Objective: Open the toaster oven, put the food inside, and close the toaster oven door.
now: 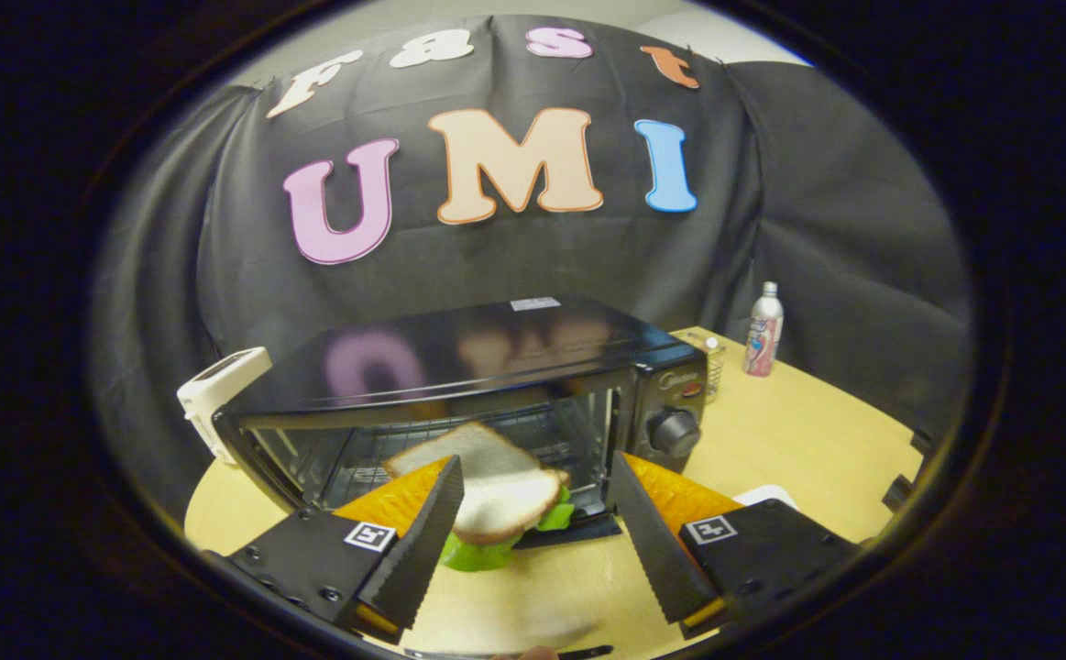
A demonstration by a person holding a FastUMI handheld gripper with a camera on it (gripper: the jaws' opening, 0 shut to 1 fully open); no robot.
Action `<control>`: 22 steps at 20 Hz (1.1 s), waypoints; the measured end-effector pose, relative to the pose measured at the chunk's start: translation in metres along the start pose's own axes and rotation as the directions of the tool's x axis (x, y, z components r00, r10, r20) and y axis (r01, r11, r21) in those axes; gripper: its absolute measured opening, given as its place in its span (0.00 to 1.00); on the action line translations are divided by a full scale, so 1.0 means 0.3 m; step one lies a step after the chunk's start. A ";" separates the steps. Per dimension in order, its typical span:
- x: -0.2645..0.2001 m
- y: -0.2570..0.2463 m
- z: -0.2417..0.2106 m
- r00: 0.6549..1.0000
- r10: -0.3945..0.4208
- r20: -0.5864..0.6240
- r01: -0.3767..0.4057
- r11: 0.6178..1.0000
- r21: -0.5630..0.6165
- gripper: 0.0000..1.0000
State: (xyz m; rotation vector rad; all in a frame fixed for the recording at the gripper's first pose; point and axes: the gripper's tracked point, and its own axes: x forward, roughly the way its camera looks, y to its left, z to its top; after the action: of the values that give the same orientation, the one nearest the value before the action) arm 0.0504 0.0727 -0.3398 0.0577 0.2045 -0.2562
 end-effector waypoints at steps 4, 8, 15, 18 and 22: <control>-0.188 -0.016 -0.021 1.000 0.006 -0.026 -0.008 0.999 -0.050 0.98; -0.352 -0.030 -0.130 0.996 0.008 -0.087 -0.016 0.995 -0.095 0.99; -0.519 -0.058 -0.435 0.966 -0.026 -0.257 -0.021 0.983 -0.180 0.99; -0.500 -0.044 -0.525 0.950 -0.029 -0.311 -0.026 0.984 -0.174 0.99; -0.435 0.027 -0.581 0.936 0.003 -0.352 -0.057 0.988 -0.144 1.00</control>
State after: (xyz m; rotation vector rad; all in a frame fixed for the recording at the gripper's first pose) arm -0.1047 0.1270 -0.4827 -0.0457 0.5793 -0.1973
